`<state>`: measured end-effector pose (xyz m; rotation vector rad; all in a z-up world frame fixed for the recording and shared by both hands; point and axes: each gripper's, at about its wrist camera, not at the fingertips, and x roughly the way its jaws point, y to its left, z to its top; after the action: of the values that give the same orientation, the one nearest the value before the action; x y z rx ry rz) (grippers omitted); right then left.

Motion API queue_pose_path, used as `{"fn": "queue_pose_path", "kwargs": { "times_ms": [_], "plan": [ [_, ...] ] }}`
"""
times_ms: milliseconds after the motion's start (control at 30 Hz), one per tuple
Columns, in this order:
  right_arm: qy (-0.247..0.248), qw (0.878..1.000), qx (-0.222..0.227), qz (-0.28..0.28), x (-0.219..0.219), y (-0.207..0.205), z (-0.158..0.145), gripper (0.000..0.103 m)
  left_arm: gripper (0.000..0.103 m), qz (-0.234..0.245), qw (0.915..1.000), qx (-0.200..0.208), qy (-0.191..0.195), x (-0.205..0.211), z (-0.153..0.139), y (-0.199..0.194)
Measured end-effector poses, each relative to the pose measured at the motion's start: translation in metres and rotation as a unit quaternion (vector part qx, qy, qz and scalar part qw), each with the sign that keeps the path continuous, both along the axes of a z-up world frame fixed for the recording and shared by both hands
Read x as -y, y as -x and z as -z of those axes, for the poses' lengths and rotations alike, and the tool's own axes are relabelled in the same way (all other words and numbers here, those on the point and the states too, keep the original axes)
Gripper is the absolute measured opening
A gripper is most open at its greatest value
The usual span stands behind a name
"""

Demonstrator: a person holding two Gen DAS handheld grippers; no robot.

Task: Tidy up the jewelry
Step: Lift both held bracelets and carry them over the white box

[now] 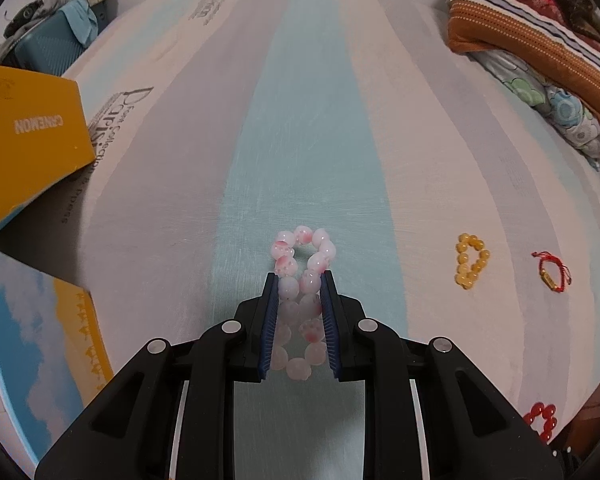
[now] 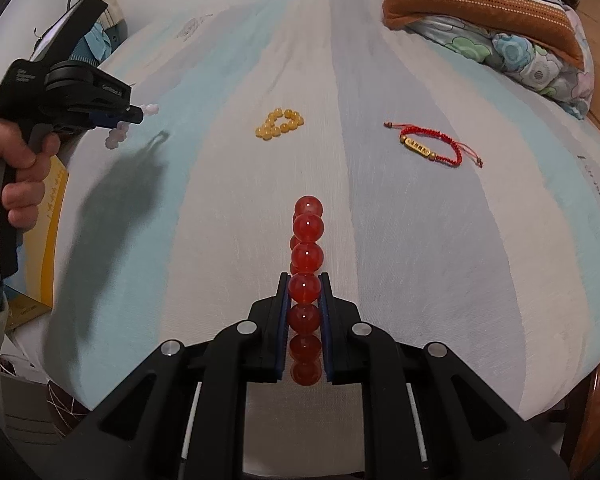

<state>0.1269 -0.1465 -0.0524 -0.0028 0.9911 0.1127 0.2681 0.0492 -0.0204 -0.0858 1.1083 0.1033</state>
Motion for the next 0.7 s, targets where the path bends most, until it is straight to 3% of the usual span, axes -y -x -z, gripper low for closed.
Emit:
{"fn": "queue_pose_path", "kwargs": {
  "times_ms": [500, 700],
  "plan": [
    [0.007, 0.999, 0.035, -0.007, -0.025, -0.003, -0.039, 0.013, 0.021, 0.012, 0.9990, 0.037, 0.022, -0.006, -0.048, 0.049],
    [0.007, 0.999, 0.043, -0.016, -0.040, -0.003, -0.055, 0.012, 0.021, 0.006, 0.9988, 0.046, 0.015, -0.014, -0.063, 0.068]
  ]
}}
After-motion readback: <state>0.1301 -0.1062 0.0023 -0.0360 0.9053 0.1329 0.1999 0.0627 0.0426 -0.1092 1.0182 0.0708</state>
